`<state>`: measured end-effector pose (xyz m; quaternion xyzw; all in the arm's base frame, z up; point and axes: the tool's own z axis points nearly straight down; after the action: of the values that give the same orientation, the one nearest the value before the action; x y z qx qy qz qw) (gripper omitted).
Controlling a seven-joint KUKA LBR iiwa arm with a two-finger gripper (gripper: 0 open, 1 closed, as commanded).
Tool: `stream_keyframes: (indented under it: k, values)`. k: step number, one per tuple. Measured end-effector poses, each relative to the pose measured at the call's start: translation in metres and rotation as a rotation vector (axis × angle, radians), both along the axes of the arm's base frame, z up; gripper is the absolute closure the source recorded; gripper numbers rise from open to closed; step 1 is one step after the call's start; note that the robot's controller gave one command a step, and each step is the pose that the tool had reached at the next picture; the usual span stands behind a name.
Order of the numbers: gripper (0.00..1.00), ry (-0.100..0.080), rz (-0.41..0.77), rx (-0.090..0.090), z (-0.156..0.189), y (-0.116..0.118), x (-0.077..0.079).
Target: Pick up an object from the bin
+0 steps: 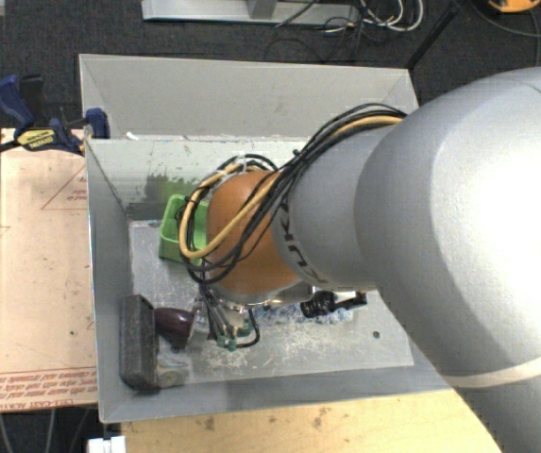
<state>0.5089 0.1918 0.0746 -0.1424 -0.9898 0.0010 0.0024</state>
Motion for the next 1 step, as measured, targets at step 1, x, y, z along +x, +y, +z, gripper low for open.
stream_keyframes:
  k: [1]
  values:
    - [1.0, 0.001, 0.0, 0.0, 0.018, 0.0, -0.0006]
